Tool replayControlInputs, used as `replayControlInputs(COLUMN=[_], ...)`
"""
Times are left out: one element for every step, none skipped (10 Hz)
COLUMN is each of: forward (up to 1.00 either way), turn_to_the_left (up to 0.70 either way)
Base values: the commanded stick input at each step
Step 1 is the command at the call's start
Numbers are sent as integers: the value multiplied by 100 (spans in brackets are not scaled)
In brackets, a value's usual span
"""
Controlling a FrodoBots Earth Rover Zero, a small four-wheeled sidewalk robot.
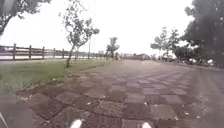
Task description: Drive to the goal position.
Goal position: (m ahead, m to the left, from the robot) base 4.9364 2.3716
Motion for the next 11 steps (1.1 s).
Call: replayControlInputs(forward=[70,70,70,70,70,70,70,70,70,70,70], turn_to_the_left=[0,0,0,0,0,0,0,0,0,0,0])
